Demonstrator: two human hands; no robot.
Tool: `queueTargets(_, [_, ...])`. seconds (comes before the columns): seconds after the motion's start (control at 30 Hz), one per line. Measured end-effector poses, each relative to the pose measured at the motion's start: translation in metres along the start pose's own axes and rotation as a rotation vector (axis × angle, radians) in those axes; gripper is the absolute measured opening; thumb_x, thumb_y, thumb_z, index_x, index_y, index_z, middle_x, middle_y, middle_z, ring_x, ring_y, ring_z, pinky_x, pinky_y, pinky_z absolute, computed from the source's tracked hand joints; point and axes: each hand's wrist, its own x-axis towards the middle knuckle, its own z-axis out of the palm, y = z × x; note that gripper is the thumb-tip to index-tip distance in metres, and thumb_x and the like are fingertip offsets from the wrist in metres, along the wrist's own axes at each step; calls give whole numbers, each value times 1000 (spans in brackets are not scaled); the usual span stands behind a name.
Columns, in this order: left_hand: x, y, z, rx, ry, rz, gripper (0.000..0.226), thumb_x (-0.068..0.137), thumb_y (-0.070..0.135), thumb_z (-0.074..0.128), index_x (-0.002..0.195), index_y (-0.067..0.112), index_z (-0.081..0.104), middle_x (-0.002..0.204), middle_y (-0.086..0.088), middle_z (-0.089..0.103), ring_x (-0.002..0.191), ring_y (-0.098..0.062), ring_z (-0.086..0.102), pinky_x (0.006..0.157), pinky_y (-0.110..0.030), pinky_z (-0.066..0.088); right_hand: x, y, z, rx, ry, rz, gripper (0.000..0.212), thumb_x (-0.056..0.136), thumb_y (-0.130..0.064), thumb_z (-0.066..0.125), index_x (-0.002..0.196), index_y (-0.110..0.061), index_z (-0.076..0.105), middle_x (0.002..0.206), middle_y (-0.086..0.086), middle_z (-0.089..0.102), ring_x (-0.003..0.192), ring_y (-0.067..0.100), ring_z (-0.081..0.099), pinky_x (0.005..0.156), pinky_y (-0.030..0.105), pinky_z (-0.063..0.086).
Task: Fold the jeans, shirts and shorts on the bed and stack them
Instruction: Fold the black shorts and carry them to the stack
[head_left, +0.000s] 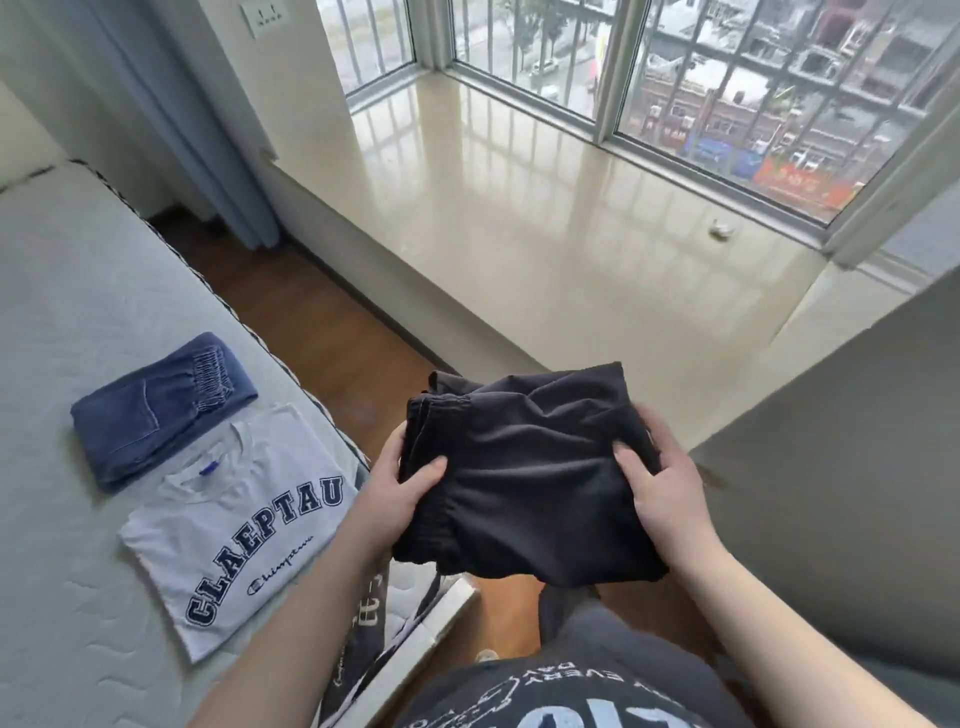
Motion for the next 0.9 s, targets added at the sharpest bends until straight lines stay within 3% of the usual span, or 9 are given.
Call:
queueTargets(0.17, [58, 19, 9, -50, 108, -30, 61, 79, 46, 77, 133, 47, 49, 130, 8, 64, 119, -18, 62, 103, -49, 47, 91, -18, 11, -4, -117, -57, 42, 97, -21, 56, 127, -51, 52, 124, -31, 59, 113, -13, 54, 91, 17, 42])
queueTargets(0.33, [95, 51, 6, -77, 251, -7, 62, 79, 47, 76, 134, 52, 47, 130, 13, 64, 119, -14, 62, 101, -45, 49, 169, -48, 33, -9, -229, -92, 43, 97, -22, 55, 123, -56, 51, 120, -36, 58, 109, -17, 53, 87, 12, 41])
queueTargets(0.47, [98, 64, -7, -116, 379, 36, 55, 81, 42, 72, 131, 49, 50, 127, 15, 65, 117, -9, 63, 101, -40, 48, 206, -63, 63, -25, -322, -117, 41, 97, -24, 54, 125, -54, 51, 121, -34, 58, 110, -16, 53, 90, 17, 42])
queueTargets(0.7, [101, 68, -72, -162, 607, -1, 48, 80, 43, 71, 120, 62, 51, 123, 21, 65, 114, -4, 63, 101, -38, 48, 250, -82, 159, -126, -522, -173, 42, 98, -30, 53, 131, -54, 46, 129, -29, 55, 120, -4, 52, 104, 34, 45])
queueTargets(0.9, [115, 75, -148, -234, 708, 13, 45, 92, 27, 67, 115, 64, 53, 120, 22, 66, 109, 0, 64, 92, -29, 49, 275, -118, 258, -147, -640, -246, 42, 98, -30, 54, 131, -54, 46, 127, -33, 55, 115, -12, 51, 100, 25, 44])
